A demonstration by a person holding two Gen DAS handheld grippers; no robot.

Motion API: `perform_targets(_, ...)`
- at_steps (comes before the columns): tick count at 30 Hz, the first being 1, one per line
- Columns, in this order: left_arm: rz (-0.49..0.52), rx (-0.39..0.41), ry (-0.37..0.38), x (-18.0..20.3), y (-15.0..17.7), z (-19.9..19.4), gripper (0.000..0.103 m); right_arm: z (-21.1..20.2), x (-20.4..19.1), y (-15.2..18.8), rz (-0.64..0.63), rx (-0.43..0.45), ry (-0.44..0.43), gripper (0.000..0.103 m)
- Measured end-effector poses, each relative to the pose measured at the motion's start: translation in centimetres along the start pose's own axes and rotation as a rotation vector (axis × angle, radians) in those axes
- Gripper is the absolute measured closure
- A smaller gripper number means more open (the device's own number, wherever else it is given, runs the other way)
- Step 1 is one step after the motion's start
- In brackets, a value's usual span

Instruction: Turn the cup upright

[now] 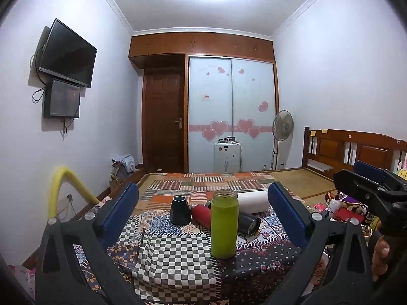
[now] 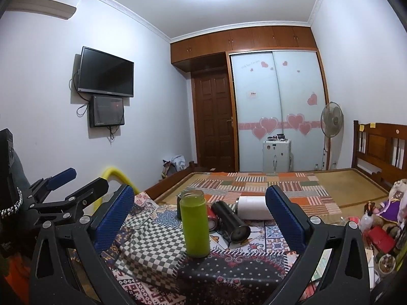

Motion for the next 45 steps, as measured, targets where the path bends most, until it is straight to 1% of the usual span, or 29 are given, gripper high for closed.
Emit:
perform_targets(18, -0.006, -0.021, 0.0, -0.2, 0.3, 1.0, 0.0, -0.2, 0.0, 0.8, 0.005, -0.019, 0.02, 0.0)
perform_targets(24, -0.002, -0.036, 0.026, -0.1, 0.8, 1.6, 0.0, -0.3, 0.1, 0.6, 0.01, -0.019, 0.021, 0.0)
perform_targets(36, -0.012, -0.046, 0.027, -0.2, 1.2, 1.9, 0.0, -0.2, 0.1, 0.5, 0.003, -0.015, 0.026, 0.0)
perform_targets(45, -0.012, -0.062, 0.046, -0.2, 1.6, 1.9, 0.0, -0.2, 0.0, 0.4, 0.007, -0.013, 0.024, 0.0)
Point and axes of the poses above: each gripper's, at about its wrist camera, not at the fingertips, and z roughly the way its jaws point, x to its right, y to its underside, the point moved 2 cm from there along z, roughly the way its jaws point, and after that the axes turned 7 degrees about z, right-handed, at the moved point
